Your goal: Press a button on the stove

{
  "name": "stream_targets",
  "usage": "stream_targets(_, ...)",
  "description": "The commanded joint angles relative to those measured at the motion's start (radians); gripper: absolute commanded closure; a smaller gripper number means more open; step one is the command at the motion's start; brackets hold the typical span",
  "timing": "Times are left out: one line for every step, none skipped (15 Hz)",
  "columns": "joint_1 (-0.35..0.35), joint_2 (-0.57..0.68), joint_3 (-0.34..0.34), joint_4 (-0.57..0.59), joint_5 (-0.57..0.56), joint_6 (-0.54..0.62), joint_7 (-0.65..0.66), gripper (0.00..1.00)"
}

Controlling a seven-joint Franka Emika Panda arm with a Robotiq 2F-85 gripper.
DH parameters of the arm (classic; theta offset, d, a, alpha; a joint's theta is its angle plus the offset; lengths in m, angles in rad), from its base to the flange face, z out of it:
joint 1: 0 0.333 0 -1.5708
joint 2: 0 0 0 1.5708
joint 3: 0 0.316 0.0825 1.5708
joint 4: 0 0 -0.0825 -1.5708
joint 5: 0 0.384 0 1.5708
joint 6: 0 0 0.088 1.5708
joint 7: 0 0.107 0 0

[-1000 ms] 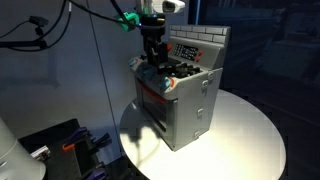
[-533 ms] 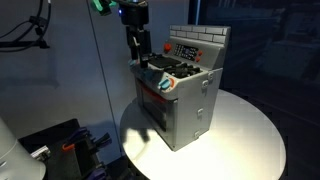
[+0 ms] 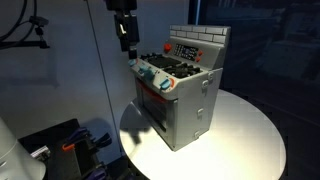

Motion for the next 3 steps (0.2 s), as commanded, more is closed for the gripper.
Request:
stream_targets(-0.006,0.002,0.005,0.002,0.003,-0.002,-0.003,0.00)
stream_targets(-0.006,0.003,0.006,0.002,0.003,-0.002,-0.003,0.00)
stream_targets(-0.006,0.005,0.006,0.002,0.003,-0.002,-0.003,0.00)
